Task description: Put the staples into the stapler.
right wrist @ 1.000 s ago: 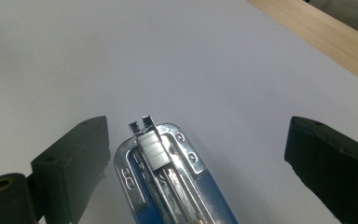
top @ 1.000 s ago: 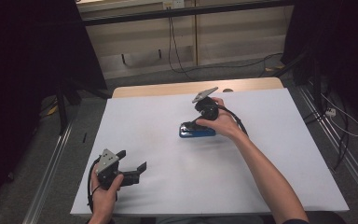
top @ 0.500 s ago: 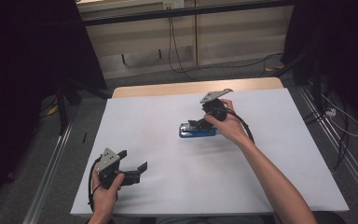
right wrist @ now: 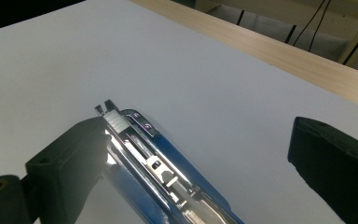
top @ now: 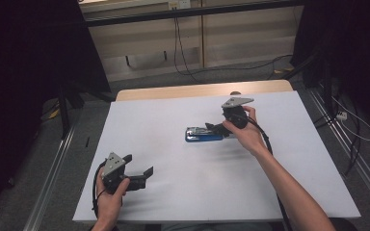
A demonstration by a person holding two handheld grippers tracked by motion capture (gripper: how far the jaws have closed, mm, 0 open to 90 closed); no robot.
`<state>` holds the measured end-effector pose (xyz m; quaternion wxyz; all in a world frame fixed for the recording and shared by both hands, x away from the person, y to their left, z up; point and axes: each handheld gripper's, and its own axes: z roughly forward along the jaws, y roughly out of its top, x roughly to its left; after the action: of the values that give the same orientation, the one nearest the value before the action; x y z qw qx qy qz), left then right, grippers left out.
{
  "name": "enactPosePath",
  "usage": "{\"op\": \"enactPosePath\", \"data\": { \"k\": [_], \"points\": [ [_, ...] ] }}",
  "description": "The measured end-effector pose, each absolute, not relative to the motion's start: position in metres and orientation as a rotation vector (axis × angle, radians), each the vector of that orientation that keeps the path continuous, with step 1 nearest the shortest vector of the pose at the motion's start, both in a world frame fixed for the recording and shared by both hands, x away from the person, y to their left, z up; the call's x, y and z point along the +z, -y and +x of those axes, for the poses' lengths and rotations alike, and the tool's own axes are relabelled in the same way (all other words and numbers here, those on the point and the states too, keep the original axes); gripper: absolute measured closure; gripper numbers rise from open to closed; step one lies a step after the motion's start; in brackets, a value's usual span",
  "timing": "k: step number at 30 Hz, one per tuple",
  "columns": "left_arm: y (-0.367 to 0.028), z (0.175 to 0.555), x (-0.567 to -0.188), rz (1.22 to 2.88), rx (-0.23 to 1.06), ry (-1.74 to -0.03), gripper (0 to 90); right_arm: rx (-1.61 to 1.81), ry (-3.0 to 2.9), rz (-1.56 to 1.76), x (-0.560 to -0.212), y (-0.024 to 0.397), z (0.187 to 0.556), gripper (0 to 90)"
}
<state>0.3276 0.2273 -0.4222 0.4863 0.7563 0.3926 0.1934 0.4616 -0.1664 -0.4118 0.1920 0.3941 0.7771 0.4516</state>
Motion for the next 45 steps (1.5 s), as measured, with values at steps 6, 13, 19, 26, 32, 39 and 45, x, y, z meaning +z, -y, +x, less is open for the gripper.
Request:
{"op": "enactPosePath", "data": {
  "k": [6,13,19,26,32,39,45],
  "points": [
    [-0.227,0.328,-0.424,1.849,0.474,-0.947,4.7,1.253,-2.140,1.140,-0.414,0.181,0.453,4.6],
    [-0.225,0.334,-0.424,1.826,0.473,-0.945,4.7,1.240,-2.065,1.183,-0.417,0.198,0.438,4.6],
    [-0.220,0.335,-0.424,1.836,0.464,-0.942,4.7,1.249,-2.034,1.189,-0.415,0.209,0.426,4.7],
    [-0.213,0.339,-0.424,1.833,0.461,-0.929,4.7,1.261,-1.988,1.214,-0.421,0.222,0.409,4.4],
    [-0.210,0.341,-0.421,1.815,0.472,-0.937,4.7,1.287,-1.902,1.199,-0.419,0.233,0.395,4.5],
    [-0.198,0.345,-0.422,1.851,0.485,-0.903,4.7,1.317,-1.860,1.259,-0.425,0.245,0.382,4.5],
    [-0.196,0.348,-0.421,1.846,0.480,-0.905,4.7,1.304,-1.847,1.270,-0.430,0.248,0.373,3.9]
  ]
}}
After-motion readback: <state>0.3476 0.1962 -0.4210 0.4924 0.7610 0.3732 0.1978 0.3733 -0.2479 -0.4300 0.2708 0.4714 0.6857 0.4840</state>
